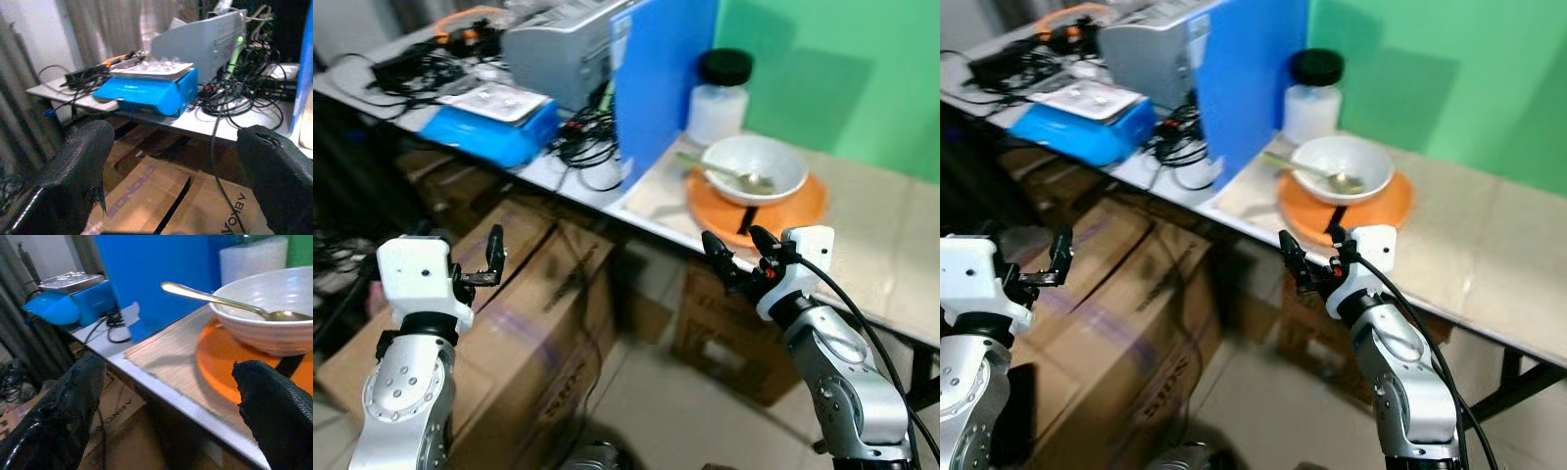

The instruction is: Setting the table

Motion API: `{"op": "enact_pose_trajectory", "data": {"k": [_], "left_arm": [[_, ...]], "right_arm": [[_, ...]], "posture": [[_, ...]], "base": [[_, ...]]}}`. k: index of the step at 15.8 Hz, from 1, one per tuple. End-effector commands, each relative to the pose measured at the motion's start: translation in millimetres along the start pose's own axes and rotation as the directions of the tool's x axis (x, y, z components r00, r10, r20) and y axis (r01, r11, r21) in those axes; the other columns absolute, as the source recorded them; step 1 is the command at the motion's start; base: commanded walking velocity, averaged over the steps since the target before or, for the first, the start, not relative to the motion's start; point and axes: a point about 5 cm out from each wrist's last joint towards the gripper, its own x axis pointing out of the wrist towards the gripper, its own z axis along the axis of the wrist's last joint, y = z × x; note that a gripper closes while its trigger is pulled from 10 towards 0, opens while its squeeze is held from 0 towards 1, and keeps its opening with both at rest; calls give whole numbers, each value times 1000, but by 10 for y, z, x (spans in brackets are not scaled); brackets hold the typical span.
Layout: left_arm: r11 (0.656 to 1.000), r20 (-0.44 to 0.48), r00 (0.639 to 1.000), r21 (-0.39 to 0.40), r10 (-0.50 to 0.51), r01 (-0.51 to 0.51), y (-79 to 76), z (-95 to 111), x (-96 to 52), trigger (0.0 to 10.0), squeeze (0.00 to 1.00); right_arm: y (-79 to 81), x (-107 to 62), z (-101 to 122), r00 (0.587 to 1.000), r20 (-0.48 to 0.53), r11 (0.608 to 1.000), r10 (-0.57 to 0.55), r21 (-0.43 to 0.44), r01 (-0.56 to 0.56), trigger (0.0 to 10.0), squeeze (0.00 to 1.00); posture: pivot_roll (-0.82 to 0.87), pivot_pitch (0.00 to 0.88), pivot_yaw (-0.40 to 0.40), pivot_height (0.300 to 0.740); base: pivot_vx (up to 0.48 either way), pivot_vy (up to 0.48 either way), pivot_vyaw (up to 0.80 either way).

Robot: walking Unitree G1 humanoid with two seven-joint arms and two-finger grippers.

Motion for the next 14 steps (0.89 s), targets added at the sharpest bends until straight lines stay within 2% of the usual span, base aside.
{"op": "enact_pose_trajectory", "data": {"k": [1,3,6,9,12,14], "left_arm": [[1000,-13,1000,17,-3,3,-6,-1,-27,10000,0],[1000,-20,1000,21,4,-4,-18,-12,-35,10000,0],[1000,-7,1000,-5,4,-4,-46,11,-35,10000,0],[1000,-6,1000,28,11,-11,-32,4,-26,10000,0],[1000,11,1000,1,26,-26,-7,32,-29,10000,0],[1000,27,999,13,21,-22,23,81,-32,10000,0]], "right_arm": [[-33,-18,42,1000,6,1000,-13,-9,13,10000,0],[-35,-9,34,1000,-2,1000,-16,-14,16,10000,0],[-46,14,45,1000,-4,1000,-17,-15,17,10000,0],[-45,24,47,1000,-4,1000,-20,-13,20,10000,0],[-17,29,49,1000,1,1000,-10,-15,10,10000,0],[29,48,78,1000,19,1000,16,-7,-16,10000,0]], "posture": [[-27,63,83,740],[-26,63,78,740],[-26,61,77,740],[-27,63,78,740],[-27,65,78,740],[-18,70,73,740]], "base": [[0,0,0],[0,0,-356],[0,0,-800],[0,0,-800],[0,0,-800],[306,0,0]]}}
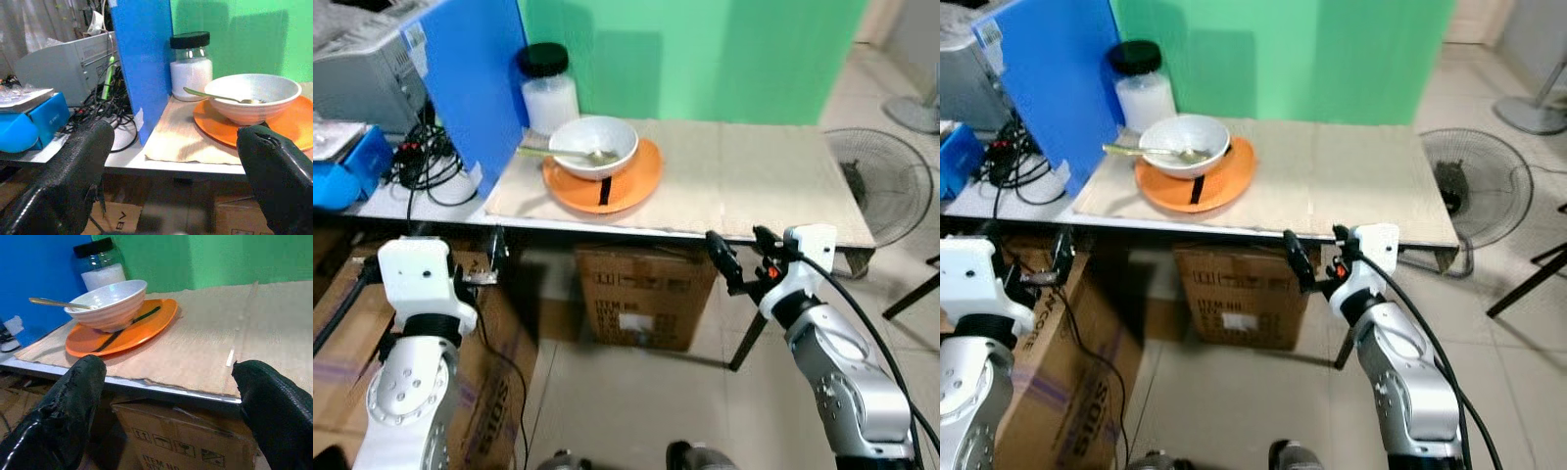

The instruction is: Setting the table

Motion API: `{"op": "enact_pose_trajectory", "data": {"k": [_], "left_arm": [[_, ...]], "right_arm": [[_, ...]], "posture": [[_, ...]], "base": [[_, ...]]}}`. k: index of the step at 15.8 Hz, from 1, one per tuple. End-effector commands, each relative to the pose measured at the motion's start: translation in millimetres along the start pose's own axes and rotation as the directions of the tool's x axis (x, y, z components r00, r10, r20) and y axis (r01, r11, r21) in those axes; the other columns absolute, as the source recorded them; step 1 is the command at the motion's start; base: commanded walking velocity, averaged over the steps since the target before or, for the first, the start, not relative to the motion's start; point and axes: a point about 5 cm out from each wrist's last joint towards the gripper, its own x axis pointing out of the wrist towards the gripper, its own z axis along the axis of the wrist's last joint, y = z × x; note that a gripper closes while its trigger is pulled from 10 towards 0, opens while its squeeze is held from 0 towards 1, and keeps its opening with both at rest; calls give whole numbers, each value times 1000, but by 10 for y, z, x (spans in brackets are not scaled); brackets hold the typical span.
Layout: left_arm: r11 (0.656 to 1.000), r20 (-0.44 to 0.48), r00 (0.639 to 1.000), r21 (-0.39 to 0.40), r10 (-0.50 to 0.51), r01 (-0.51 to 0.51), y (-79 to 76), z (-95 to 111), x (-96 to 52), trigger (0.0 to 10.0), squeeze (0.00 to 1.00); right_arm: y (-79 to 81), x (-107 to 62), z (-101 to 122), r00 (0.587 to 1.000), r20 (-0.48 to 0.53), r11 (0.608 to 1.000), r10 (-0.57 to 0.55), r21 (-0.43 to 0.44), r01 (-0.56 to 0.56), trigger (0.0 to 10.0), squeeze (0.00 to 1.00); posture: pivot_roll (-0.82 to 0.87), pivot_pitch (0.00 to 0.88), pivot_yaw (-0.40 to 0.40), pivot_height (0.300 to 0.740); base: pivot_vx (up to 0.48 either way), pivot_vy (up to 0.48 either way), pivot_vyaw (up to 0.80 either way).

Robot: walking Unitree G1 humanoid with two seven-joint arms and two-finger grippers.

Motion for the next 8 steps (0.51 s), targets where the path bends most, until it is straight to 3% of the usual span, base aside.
{"op": "enact_pose_trajectory", "data": {"k": [1,5,8], "left_arm": [[1000,30,999,12,11,-12,57,87,-10,10000,0],[1000,38,999,11,7,-7,61,112,-7,10000,0],[1000,35,999,6,-1,1,46,107,-9,10000,0]], "right_arm": [[56,37,77,999,30,1000,29,-2,-29,10000,0],[60,68,84,999,31,999,35,-5,-35,10000,0],[57,80,90,999,32,999,34,-11,-34,10000,0]], "posture": [[-16,70,70,740],[-16,67,68,740],[-16,65,68,740]], "base": [[360,0,0],[388,0,0],[420,0,-629]]}}
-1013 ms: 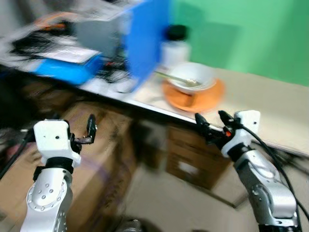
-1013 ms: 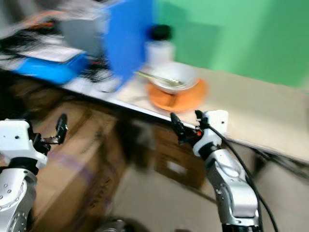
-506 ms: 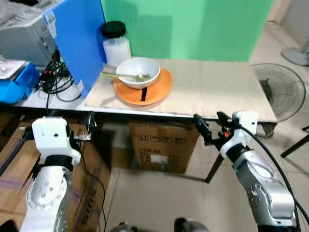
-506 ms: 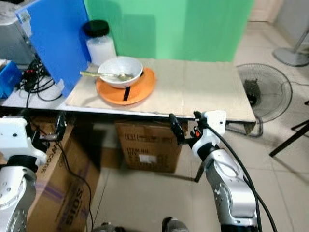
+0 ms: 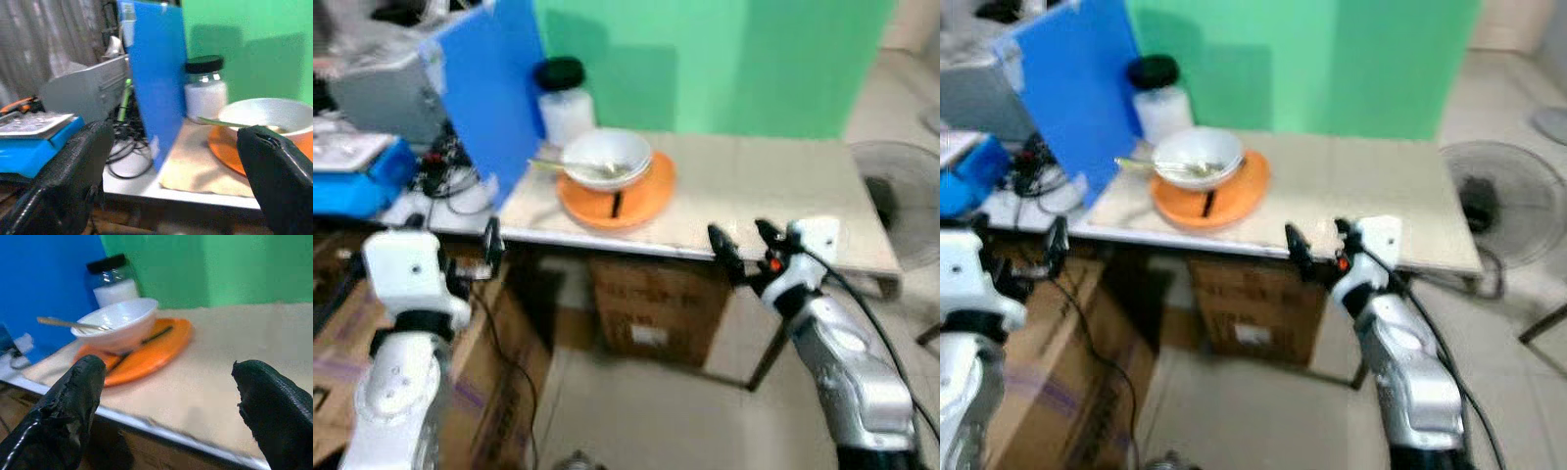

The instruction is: Setting the table

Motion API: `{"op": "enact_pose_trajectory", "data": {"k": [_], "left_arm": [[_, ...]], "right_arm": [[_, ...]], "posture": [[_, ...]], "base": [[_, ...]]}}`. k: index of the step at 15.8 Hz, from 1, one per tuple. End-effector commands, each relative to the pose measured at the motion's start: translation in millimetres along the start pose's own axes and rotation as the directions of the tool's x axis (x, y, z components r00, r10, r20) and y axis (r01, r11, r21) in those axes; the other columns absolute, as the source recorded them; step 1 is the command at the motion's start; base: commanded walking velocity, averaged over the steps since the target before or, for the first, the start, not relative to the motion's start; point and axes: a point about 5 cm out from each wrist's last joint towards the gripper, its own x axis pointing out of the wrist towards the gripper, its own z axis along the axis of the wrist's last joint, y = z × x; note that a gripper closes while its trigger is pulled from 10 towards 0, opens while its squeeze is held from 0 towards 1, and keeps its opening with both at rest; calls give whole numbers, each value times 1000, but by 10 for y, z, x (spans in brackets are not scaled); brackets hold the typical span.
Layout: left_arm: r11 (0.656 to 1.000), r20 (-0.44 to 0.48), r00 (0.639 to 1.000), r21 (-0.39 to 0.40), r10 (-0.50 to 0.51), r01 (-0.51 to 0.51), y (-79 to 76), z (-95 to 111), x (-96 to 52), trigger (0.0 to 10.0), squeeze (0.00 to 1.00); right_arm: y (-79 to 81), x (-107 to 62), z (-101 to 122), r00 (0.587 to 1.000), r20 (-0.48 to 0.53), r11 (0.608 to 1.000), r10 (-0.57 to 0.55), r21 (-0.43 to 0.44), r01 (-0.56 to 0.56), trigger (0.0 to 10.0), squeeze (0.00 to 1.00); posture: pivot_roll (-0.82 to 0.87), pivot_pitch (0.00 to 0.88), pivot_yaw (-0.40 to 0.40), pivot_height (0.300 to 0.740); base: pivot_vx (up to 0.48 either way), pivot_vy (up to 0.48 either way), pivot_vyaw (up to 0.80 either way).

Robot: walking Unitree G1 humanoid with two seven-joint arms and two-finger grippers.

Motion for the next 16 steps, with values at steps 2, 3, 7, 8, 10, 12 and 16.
{"op": "enact_pose_trajectory", "data": {"k": [2,3,7,8,10,12,16], "left_arm": [[1000,-5,1000,-11,-17,17,-35,-2,16,10000,0],[1000,-5,1000,-10,-17,17,-27,-1,18,10000,0],[1000,-7,1000,-6,-16,16,-9,-1,13,10000,0],[1000,-7,1000,-7,-17,16,-8,0,14,10000,0],[1000,-8,1000,-7,-21,21,-13,-2,15,10000,0],[1000,-10,1000,-8,-26,26,-9,-5,13,10000,0],[989,-37,989,-28,-144,143,-40,-13,-20,10000,0]], "right_arm": [[-42,-23,20,1000,3,1000,-10,-18,10,10000,0],[-43,-21,19,1000,2,1000,-9,-19,9,10000,0],[-35,-11,16,1000,0,1000,-4,-20,4,10000,0],[-35,-10,17,1000,0,1000,-4,-20,4,10000,0],[-39,-7,22,1000,1,1000,-3,-21,3,10000,0],[-38,-5,15,1000,0,1000,-2,-21,2,10000,0],[-31,-7,1,1000,-4,1000,4,-17,-4,10000,0]], "posture": [[-15,65,67,740],[-14,65,66,740],[-13,65,63,740],[-13,65,64,740],[-12,65,63,740],[-9,63,62,740],[-7,55,60,740]], "base": [[431,0,0],[431,0,0],[434,0,0],[435,0,0],[431,0,0],[431,0,0],[202,0,0]]}}
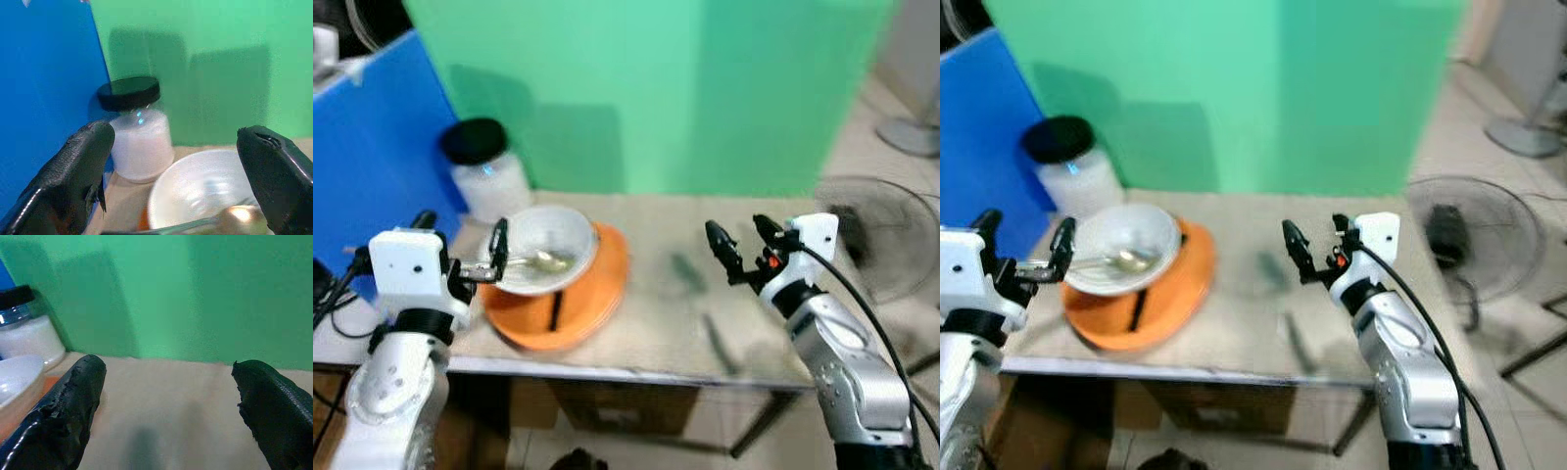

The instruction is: Setting the table

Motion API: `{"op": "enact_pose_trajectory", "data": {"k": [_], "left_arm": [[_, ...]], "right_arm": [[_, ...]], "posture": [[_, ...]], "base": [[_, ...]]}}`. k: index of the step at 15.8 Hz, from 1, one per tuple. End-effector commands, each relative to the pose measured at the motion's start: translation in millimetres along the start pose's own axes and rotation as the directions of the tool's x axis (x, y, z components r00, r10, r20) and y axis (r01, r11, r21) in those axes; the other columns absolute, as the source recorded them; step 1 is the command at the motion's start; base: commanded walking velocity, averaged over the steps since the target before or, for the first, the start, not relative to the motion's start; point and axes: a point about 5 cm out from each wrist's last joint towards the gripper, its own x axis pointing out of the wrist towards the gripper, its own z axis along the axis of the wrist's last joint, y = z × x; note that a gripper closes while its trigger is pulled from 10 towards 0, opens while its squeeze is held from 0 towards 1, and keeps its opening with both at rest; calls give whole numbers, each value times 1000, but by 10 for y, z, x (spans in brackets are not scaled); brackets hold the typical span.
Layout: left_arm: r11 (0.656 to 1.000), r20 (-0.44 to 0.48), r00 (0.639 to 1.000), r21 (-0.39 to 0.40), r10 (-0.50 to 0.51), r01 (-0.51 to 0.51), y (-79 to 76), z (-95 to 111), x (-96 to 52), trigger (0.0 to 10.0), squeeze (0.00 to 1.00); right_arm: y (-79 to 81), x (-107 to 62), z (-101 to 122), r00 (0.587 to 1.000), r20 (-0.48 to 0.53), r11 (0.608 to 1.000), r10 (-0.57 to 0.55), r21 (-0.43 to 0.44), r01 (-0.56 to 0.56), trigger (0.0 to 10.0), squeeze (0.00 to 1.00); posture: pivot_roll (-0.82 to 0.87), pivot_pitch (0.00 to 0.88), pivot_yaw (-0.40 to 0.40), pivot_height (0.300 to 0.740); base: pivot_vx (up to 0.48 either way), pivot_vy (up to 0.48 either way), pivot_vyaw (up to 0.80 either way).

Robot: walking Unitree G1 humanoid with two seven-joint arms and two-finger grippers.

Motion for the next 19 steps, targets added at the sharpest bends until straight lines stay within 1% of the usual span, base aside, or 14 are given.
{"op": "enact_pose_trajectory", "data": {"k": [1,2,7,8,9,10,11,12,13,14,15,17,18,19], "left_arm": [[999,-5,999,-2,-33,33,2,3,-12,10000,0],[997,-20,997,-33,-70,70,-19,-11,-18,10000,0],[984,-92,980,-5,-175,176,-12,-73,-23,10000,0],[956,-155,944,-5,-291,294,-2,-120,-31,10000,0],[933,-177,919,7,-352,359,-3,-128,-28,10000,0],[875,-233,856,39,-461,482,-11,-144,-19,10000,0],[856,-250,835,48,-489,516,-9,-153,-14,10000,0],[809,-282,795,96,-537,580,31,-157,39,10000,0],[798,-280,789,112,-547,593,48,-146,63,10000,0],[773,-279,775,145,-567,617,128,-94,148,10000,0],[752,-278,764,171,-583,636,192,-41,214,10000,0],[722,-296,738,185,-606,667,236,-7,262,10000,0],[636,-346,661,200,-666,745,267,17,293,10000,0],[599,-375,620,186,-689,779,279,11,301,10000,0]], "right_arm": [[35,15,3,999,-5,999,33,0,-33,10000,0],[31,17,-1,999,-14,999,43,-2,-43,10000,0],[-36,37,37,999,-12,999,51,-13,-52,10000,0],[-55,52,44,997,-19,997,72,-20,-73,10000,0],[-68,58,47,996,-21,996,81,-26,-82,10000,0],[-93,63,57,994,-29,994,102,-37,-104,10000,0],[-99,64,67,993,-29,993,114,-38,-115,10000,0],[-123,70,104,986,-35,985,164,-51,-165,10000,0],[-130,72,114,983,-40,982,179,-56,-181,10000,0],[-120,68,147,959,-71,956,275,-82,-281,10000,0],[-96,42,162,919,-110,917,378,-93,-388,10000,0],[-87,16,171,873,-149,871,464,-104,-481,10000,0],[-106,-30,175,797,-221,797,562,-113,-593,10000,0],[-112,-44,180,765,-251,768,593,-108,-631,10000,0]], "posture": [[-7,53,59,740],[-8,50,59,740],[-6,35,52,740],[-2,30,46,740],[-1,28,42,740],[0,24,35,740],[0,23,34,740],[2,19,26,740],[1,19,26,740],[-3,18,27,740],[-4,17,29,740],[-8,16,27,740],[-8,17,19,740],[-7,18,16,740]], "base": [[0,0,0],[0,0,0],[0,0,0],[0,0,0],[0,0,0],[0,0,0],[0,0,0],[0,0,0],[0,0,0],[0,0,0],[0,0,0],[0,0,0],[0,0,0],[0,0,0]]}}
